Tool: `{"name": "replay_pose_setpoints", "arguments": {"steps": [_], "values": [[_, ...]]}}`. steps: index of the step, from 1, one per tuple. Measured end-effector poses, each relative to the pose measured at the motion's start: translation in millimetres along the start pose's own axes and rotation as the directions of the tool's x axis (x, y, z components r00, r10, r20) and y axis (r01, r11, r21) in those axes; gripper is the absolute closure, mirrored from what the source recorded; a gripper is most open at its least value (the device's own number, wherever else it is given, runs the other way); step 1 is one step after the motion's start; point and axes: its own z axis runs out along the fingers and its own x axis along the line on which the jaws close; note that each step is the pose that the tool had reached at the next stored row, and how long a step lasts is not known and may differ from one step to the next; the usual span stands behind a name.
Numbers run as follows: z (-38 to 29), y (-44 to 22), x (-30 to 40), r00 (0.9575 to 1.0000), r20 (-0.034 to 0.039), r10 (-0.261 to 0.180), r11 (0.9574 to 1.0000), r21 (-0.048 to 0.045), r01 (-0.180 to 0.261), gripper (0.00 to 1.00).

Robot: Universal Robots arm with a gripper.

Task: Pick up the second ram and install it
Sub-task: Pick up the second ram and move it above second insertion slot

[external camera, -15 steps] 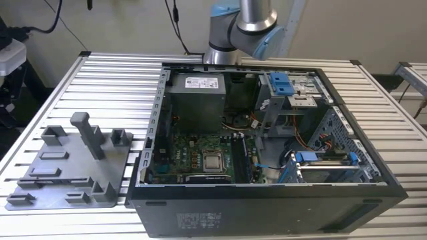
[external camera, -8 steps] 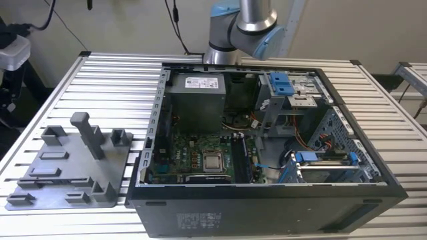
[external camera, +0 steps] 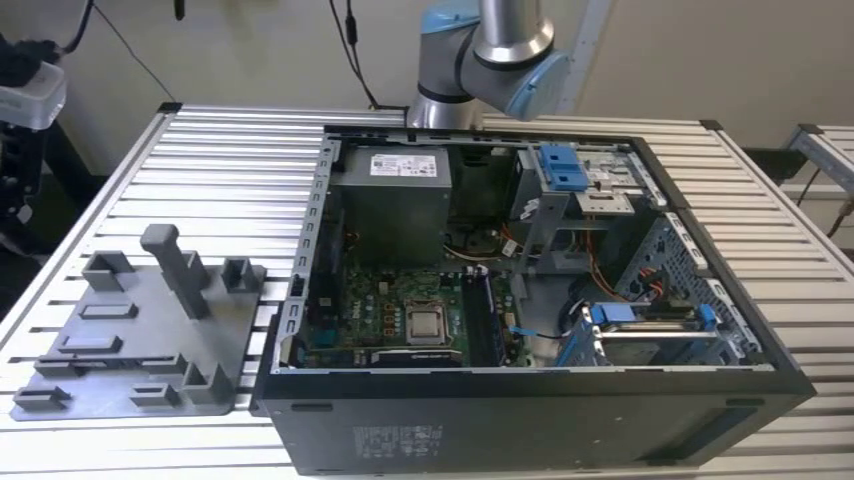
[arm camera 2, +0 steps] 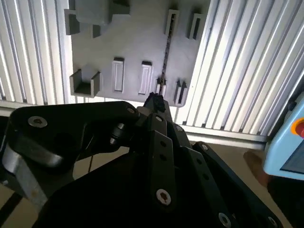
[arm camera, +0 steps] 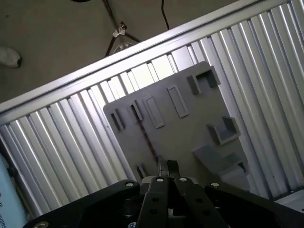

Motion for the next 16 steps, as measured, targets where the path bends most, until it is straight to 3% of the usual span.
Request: {"name": "replay_pose_setpoints", "arguments": {"steps": [4,8,11,16], "values": [[0.4,0.1,0.0,0.9973,0.0008,-0.073,0.9973,0.0001,0.073,0.89],[0.8,0.0,0.1,0.9894,0.0008,-0.145,0.9894,-0.0021,0.145,0.89],[1.0,0.0,0.1,0.98,0.0012,-0.199,0.98,-0.0034,0.199,0.89],[1.1,0.0,0.0,0.9585,0.0023,-0.285,0.9585,-0.0034,0.285,0.89]]}}
